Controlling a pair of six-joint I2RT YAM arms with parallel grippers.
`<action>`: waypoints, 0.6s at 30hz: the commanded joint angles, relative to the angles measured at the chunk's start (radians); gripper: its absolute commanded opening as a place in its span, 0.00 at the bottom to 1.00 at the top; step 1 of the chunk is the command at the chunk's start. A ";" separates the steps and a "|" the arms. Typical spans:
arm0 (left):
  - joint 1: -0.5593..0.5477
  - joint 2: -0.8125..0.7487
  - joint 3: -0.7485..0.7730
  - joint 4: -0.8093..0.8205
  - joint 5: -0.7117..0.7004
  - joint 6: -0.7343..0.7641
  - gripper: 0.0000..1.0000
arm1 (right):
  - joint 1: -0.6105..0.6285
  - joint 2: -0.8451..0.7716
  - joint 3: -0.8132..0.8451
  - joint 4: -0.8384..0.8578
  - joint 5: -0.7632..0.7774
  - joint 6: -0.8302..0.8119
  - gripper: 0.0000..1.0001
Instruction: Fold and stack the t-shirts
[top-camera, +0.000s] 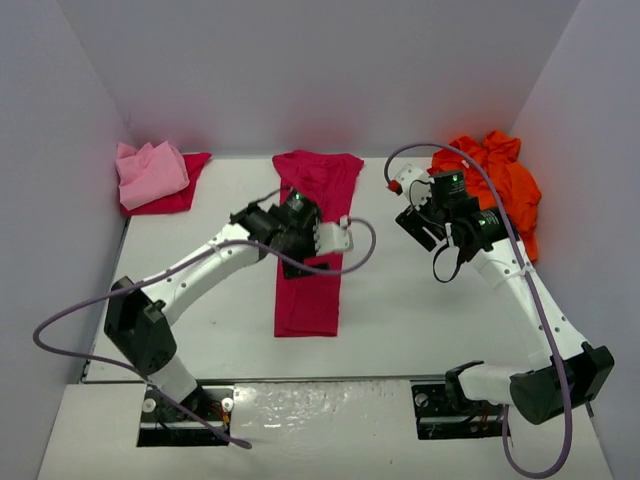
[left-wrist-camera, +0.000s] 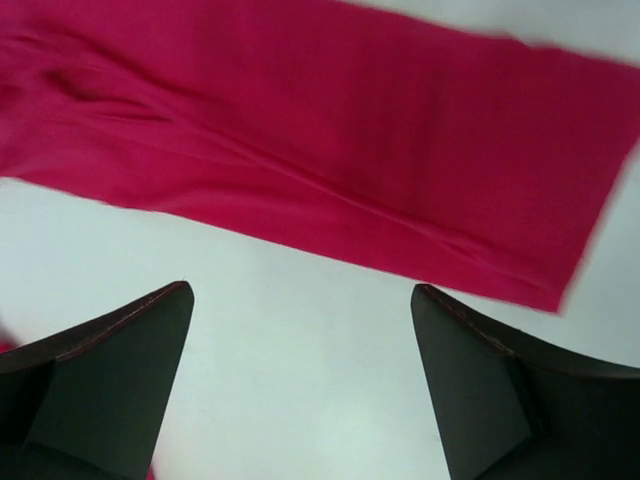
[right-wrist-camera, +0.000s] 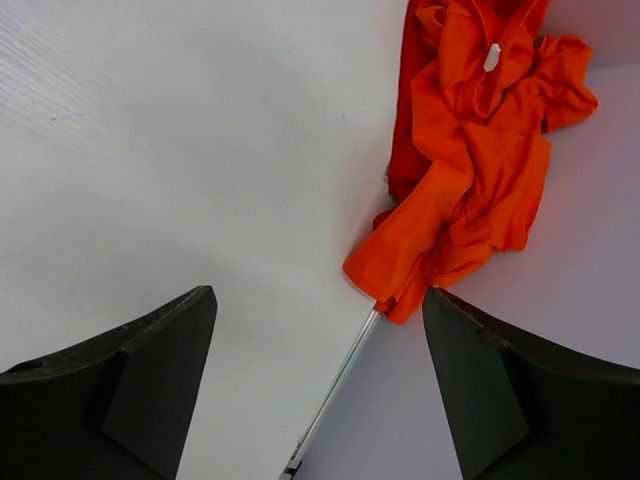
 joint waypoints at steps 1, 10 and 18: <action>-0.027 -0.126 -0.221 -0.009 0.032 -0.040 0.88 | -0.027 -0.005 0.023 0.091 0.027 0.054 0.82; -0.145 -0.151 -0.401 0.124 -0.024 -0.112 0.88 | -0.121 -0.013 0.004 0.130 0.000 0.061 0.84; -0.200 -0.079 -0.341 0.151 0.012 -0.173 0.88 | -0.154 -0.046 -0.056 0.136 -0.011 0.061 0.85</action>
